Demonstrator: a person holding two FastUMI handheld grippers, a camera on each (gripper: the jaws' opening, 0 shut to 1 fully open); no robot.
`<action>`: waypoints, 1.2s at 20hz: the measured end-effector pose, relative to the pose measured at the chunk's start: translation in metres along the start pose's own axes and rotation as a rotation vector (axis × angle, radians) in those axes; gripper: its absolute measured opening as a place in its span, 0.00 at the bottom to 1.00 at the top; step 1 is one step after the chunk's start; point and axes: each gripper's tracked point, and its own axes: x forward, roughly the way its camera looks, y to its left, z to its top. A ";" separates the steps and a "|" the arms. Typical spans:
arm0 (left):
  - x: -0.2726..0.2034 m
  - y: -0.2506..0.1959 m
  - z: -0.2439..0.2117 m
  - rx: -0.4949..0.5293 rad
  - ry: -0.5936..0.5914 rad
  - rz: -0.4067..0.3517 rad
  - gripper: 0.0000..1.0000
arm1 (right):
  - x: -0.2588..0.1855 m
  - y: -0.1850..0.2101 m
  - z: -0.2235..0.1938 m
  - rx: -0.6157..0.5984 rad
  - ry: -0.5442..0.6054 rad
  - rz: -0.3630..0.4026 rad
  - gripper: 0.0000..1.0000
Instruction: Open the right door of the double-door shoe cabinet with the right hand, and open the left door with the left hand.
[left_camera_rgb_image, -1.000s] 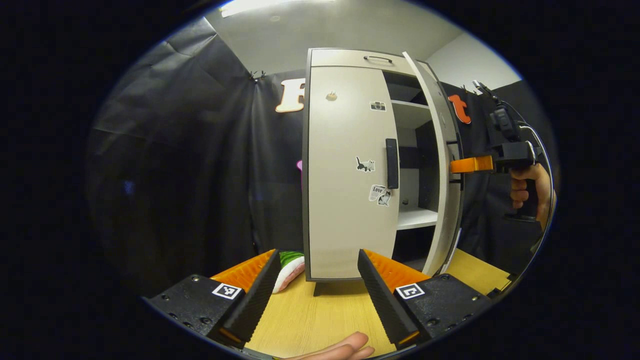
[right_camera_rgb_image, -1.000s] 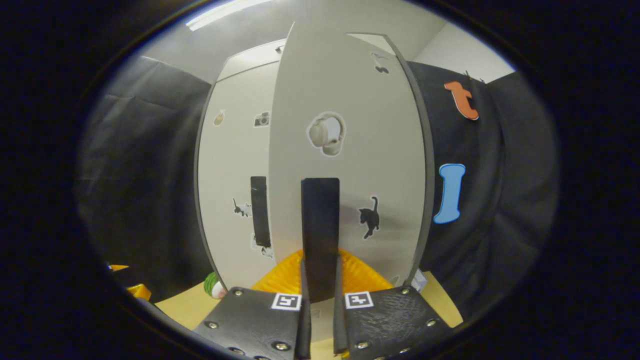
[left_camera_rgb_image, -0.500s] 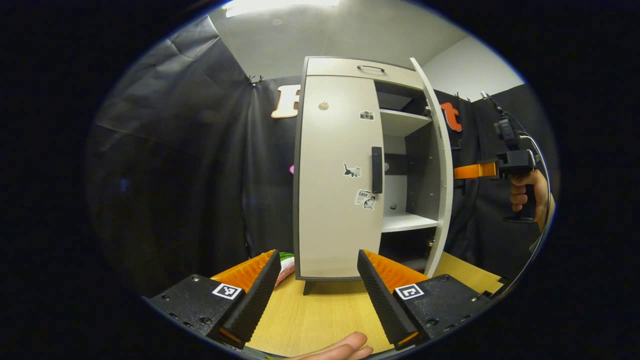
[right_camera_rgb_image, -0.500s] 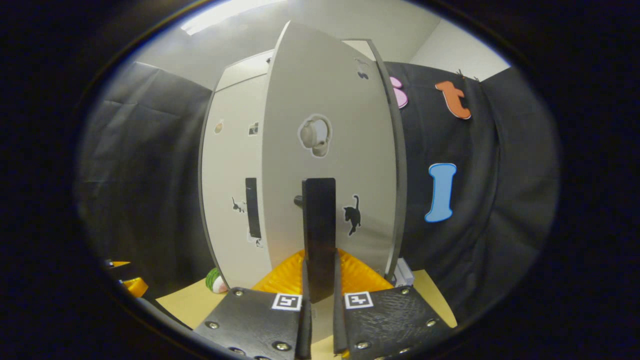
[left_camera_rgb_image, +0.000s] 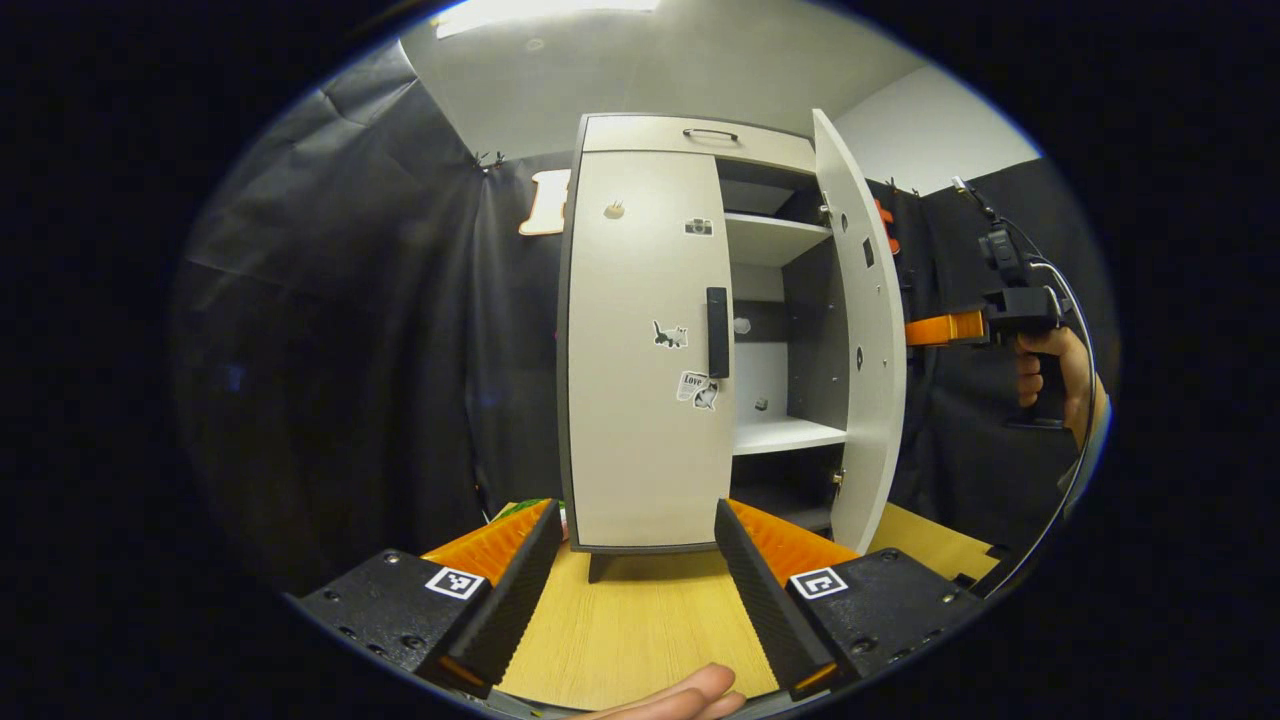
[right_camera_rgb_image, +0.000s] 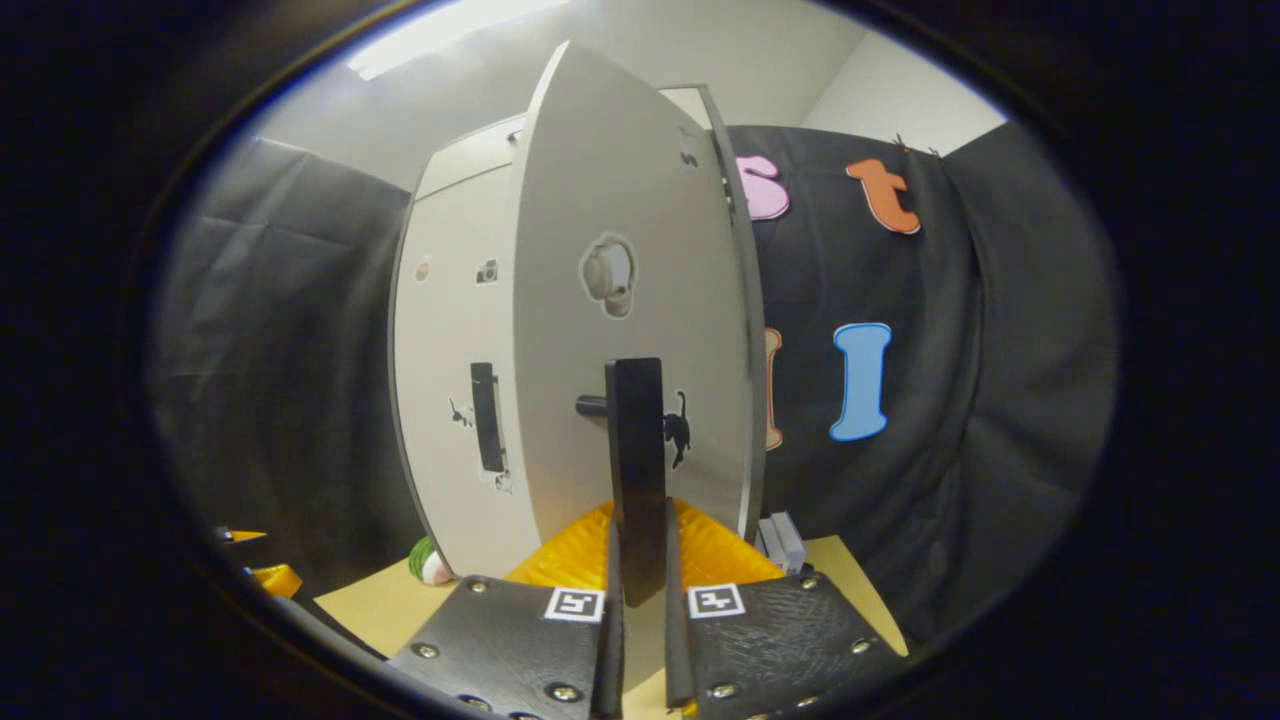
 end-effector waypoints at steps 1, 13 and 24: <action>0.000 0.000 0.001 0.000 -0.002 0.001 0.95 | -0.002 -0.004 0.000 -0.001 -0.005 0.009 0.16; 0.009 0.001 -0.003 -0.020 0.009 0.018 0.96 | -0.011 -0.106 0.007 0.130 -0.038 -0.069 0.01; 0.032 0.014 -0.002 -0.003 0.031 0.020 0.96 | -0.029 -0.113 0.005 0.038 -0.059 -0.172 0.03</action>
